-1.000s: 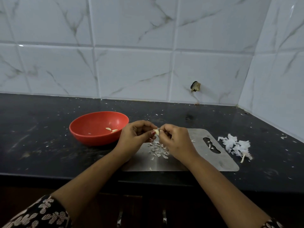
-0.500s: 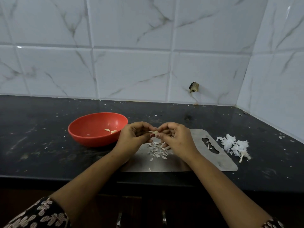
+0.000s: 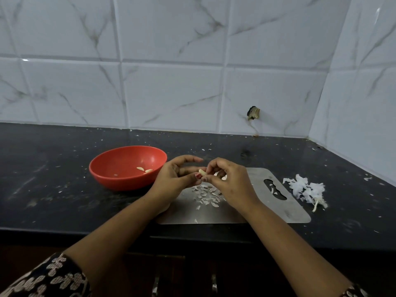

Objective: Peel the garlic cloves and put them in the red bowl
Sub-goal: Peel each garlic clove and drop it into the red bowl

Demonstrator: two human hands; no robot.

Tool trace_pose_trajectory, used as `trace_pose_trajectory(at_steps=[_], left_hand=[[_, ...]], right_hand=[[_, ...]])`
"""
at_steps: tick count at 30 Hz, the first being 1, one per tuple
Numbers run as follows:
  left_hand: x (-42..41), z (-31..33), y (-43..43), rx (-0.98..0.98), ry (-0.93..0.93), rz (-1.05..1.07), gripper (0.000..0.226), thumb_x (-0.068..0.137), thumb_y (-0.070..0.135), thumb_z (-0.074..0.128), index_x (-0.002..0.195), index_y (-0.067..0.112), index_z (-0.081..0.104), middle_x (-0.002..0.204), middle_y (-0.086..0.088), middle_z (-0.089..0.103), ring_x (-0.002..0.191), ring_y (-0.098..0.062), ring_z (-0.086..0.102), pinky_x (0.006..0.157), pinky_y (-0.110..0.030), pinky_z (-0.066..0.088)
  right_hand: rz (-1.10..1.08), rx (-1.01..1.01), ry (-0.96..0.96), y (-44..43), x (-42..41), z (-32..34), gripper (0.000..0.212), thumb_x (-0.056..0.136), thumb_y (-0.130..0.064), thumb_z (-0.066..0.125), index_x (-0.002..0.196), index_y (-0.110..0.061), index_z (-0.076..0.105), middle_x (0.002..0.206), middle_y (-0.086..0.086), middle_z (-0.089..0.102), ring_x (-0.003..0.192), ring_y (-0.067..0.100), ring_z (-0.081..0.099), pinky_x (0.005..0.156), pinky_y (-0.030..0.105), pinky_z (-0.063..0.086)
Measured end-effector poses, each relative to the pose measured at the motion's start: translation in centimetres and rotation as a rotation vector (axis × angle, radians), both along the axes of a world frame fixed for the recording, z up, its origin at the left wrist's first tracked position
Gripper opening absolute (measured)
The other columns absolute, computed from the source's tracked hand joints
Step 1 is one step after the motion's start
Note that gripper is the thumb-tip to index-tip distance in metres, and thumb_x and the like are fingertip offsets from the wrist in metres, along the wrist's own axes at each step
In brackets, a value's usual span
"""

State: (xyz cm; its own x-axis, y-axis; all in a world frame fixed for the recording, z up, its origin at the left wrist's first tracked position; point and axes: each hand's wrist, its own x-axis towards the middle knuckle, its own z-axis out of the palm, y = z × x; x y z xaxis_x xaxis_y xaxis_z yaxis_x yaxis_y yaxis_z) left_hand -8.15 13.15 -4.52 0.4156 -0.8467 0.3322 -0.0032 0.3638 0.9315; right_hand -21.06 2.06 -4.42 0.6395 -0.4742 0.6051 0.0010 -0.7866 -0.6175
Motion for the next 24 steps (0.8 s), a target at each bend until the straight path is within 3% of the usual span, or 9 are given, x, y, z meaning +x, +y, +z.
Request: trace_pose_trajectory(at_steps=[3, 8, 14, 20, 24], left_hand=[[-0.01, 0.00, -0.01, 0.009, 0.004, -0.009, 0.025, 0.086, -0.007, 0.059, 0.108, 0.005, 0.059, 0.091, -0.013, 0.074, 0.081, -0.019, 0.071, 0.071, -0.024, 0.057], [0.00, -0.03, 0.02, 0.021, -0.009, -0.005, 0.019, 0.086, -0.006, 0.059, 0.102, 0.003, 0.064, 0.091, -0.013, 0.074, 0.082, -0.019, 0.071, 0.074, -0.026, 0.058], [-0.16, 0.12, 0.15, 0.033, -0.031, 0.027, 0.017, 0.084, 0.001, 0.063, 0.099, 0.008, 0.068, 0.093, -0.011, 0.074, 0.086, -0.020, 0.071, 0.073, -0.029, 0.059], [-0.28, 0.15, 0.17, 0.019, -0.052, 0.052, 0.018, 0.086, -0.003, 0.061, 0.099, 0.007, 0.067, 0.091, -0.009, 0.074, 0.087, -0.020, 0.070, 0.075, -0.030, 0.059], [-0.32, 0.23, 0.15, 0.003, -0.049, 0.064, 0.017, 0.086, -0.003, 0.061, 0.098, 0.008, 0.064, 0.086, -0.004, 0.074, 0.084, -0.016, 0.071, 0.071, -0.027, 0.058]], right_hand=[[0.001, -0.019, 0.006, -0.03, -0.03, 0.00, 0.020, 0.077, -0.022, 0.080, 0.075, -0.029, 0.061, 0.078, -0.011, 0.065, 0.068, 0.009, 0.059, 0.064, 0.029, 0.051], [0.027, -0.022, -0.014, -0.08, 0.04, -0.03, 0.013, 0.078, -0.016, 0.079, 0.074, -0.019, 0.067, 0.076, -0.012, 0.065, 0.071, 0.005, 0.058, 0.063, 0.015, 0.045], [0.049, 0.009, -0.077, 0.22, -0.03, 0.27, 0.014, 0.075, -0.010, 0.080, 0.073, -0.013, 0.067, 0.071, -0.012, 0.063, 0.068, 0.004, 0.058, 0.062, 0.012, 0.045], [0.063, 0.033, -0.117, 0.35, -0.08, 0.48, 0.020, 0.071, -0.011, 0.083, 0.074, -0.019, 0.065, 0.073, -0.012, 0.065, 0.069, 0.004, 0.059, 0.063, 0.012, 0.047], [0.079, 0.082, -0.105, 0.27, -0.15, 0.65, 0.018, 0.076, -0.010, 0.080, 0.078, -0.025, 0.070, 0.073, -0.020, 0.066, 0.071, 0.005, 0.061, 0.064, 0.015, 0.050]])
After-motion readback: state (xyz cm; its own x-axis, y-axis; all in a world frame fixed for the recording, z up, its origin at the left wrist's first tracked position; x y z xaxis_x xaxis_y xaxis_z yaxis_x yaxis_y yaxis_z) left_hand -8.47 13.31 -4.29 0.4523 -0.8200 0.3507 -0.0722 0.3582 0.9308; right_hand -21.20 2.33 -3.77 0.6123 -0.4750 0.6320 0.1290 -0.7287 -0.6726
